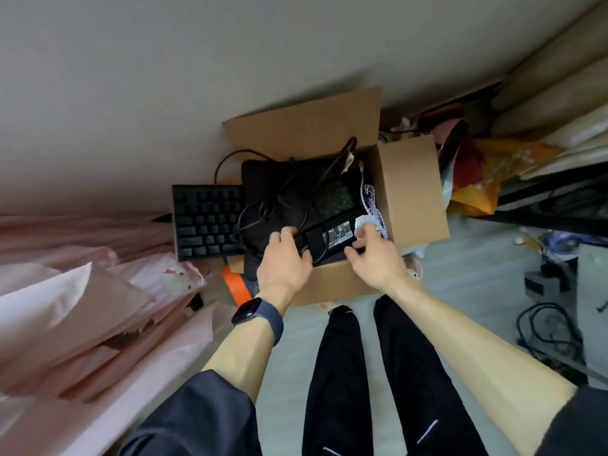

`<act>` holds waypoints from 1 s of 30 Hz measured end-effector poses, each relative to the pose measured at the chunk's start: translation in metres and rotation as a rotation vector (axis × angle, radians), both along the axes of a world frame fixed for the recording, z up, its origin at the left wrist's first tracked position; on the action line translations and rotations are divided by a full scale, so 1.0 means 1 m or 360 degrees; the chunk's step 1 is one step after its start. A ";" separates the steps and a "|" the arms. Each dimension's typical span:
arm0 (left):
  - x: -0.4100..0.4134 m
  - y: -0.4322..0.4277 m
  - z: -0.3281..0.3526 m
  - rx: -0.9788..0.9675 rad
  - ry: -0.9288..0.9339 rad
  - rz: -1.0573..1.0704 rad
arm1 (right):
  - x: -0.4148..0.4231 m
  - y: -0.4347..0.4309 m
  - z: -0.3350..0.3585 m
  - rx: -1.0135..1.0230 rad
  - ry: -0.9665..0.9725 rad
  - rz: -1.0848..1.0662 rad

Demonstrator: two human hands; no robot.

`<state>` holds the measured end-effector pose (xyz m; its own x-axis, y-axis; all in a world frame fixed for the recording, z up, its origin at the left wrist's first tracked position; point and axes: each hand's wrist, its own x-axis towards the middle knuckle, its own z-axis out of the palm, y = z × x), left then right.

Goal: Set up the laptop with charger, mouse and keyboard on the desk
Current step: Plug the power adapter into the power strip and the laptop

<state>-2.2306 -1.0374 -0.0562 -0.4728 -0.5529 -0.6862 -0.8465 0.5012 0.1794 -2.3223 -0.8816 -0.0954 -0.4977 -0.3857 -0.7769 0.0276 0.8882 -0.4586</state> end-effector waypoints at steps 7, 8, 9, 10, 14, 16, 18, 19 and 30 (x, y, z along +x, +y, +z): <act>-0.012 -0.015 -0.021 0.0017 0.0092 0.0265 | 0.012 -0.041 -0.018 -0.0114 0.0044 -0.0234; -0.013 -0.017 -0.024 0.0083 0.0067 0.0286 | 0.014 -0.043 -0.020 -0.0117 0.0044 -0.0262; -0.015 -0.018 -0.026 0.0149 0.0038 0.0324 | 0.015 -0.044 -0.018 -0.0104 0.0033 -0.0287; -0.017 -0.019 -0.026 0.0213 0.0012 0.0366 | 0.016 -0.044 -0.019 -0.0101 0.0023 -0.0310; -0.020 -0.024 -0.016 0.0445 0.0040 0.0434 | 0.021 -0.041 -0.021 -0.0111 -0.0068 -0.0392; -0.016 -0.025 -0.003 0.0576 0.0076 0.0430 | 0.025 -0.039 -0.015 -0.0149 -0.0117 -0.0460; -0.011 -0.024 0.014 0.0682 0.0110 0.0393 | 0.030 -0.036 0.001 -0.0210 -0.0127 -0.0530; -0.008 -0.023 0.024 0.0702 0.0140 0.0374 | 0.031 -0.036 0.013 -0.0252 -0.0126 -0.0572; 0.015 -0.039 0.196 0.0941 0.0512 0.0571 | 0.013 -0.033 0.195 -0.0615 0.0021 -0.1038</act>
<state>-2.2160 -1.0762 0.1394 -0.5600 -0.2935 -0.7748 -0.8001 -0.0512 0.5977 -2.3098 -0.9147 0.0996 -0.7264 -0.2537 -0.6388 0.4847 0.4698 -0.7378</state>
